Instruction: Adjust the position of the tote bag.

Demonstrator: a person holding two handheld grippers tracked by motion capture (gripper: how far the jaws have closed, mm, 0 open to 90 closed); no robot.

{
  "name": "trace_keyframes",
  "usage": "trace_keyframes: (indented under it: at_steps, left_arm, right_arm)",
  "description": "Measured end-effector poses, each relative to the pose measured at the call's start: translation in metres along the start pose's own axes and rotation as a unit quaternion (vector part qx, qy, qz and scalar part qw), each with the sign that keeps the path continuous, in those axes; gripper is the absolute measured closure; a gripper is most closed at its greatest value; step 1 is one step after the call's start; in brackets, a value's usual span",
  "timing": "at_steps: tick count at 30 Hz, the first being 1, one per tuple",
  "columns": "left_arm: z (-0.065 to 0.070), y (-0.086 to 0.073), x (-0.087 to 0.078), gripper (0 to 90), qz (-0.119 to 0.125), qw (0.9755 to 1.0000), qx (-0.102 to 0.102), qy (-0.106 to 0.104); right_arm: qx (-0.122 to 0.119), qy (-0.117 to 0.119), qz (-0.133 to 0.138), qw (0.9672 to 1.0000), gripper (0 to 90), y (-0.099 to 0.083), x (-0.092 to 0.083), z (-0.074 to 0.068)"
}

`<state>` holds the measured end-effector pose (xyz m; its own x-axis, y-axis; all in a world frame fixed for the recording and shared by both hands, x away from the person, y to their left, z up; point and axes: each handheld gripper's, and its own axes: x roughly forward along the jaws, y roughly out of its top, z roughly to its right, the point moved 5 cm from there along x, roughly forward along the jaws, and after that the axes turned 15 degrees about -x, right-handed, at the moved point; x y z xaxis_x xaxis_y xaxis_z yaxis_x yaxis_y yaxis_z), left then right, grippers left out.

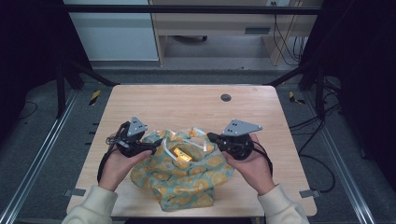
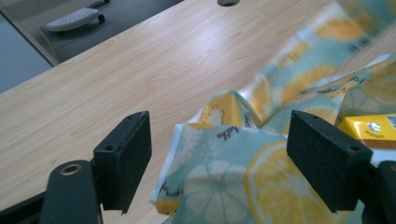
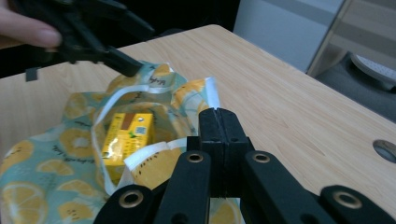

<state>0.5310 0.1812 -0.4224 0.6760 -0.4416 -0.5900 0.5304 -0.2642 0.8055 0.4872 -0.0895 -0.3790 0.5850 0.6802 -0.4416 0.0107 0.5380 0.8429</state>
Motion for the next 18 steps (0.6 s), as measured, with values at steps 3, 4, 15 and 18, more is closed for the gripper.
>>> trace_keyframes:
  at_steps: [3, 4, 15, 18]
  left_arm:
    - [-0.002, 0.001, 0.008, 20.7, -0.003, 0.9999, -0.014, -0.006]
    - [-0.002, 0.001, 0.01, 19.5, -0.006, 0.9998, -0.017, -0.007]
    - [0.0, -0.032, 0.006, 12.3, -0.045, 0.9988, -0.018, -0.01]
    - [0.001, -0.046, 0.003, 12.3, -0.048, 0.9984, -0.023, -0.017]
  right_arm:
    - [-0.017, 0.01, 0.001, 0.9998, 90.0, 0.002, 0.001, -0.013]
    - [-0.025, 0.015, 0.001, 0.9996, 90.0, 0.003, 0.001, -0.02]
    - [-0.053, 0.039, 0.013, 0.9977, 90.0, -0.003, -0.015, -0.049]
    - [-0.047, 0.039, 0.008, 0.9981, 90.0, -0.013, -0.019, -0.051]
